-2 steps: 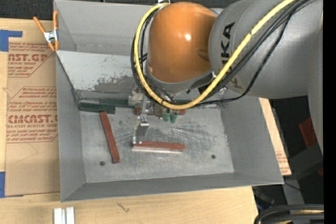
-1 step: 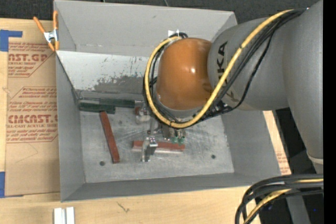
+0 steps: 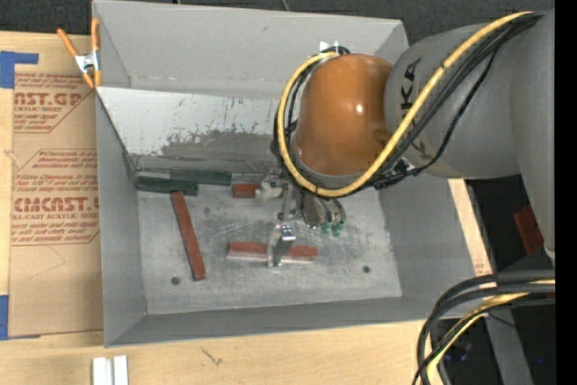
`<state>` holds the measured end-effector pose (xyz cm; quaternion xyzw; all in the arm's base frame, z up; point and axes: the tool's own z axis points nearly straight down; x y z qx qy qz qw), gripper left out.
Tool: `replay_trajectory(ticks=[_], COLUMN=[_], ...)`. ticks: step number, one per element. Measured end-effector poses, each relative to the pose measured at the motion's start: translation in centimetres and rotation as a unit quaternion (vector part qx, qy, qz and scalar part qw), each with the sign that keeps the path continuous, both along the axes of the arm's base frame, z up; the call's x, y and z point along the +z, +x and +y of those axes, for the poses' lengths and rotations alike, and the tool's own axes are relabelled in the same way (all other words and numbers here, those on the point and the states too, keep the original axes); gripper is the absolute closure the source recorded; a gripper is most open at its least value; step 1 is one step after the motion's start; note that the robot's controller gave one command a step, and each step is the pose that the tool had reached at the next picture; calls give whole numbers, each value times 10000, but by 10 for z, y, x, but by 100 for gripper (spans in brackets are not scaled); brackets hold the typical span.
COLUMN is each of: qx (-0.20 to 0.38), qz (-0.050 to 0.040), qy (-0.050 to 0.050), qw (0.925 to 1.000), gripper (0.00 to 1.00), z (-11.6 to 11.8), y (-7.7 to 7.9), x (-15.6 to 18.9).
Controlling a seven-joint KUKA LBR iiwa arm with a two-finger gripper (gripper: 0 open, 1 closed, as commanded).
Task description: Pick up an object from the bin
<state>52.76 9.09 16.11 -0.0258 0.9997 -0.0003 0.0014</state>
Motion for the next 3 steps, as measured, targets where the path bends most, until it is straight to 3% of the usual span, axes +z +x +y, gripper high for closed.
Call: replay_trajectory(ticks=[1, 2, 3], qx=[-547, -536, -1903], qz=[11, -49, -7], qy=[8, 25, -10], qw=[9985, 9985, 9817], gripper=[0, 0, 100], z=[-9, -28, 8], y=[-12, -24, -14], x=[-17, -91, -86])
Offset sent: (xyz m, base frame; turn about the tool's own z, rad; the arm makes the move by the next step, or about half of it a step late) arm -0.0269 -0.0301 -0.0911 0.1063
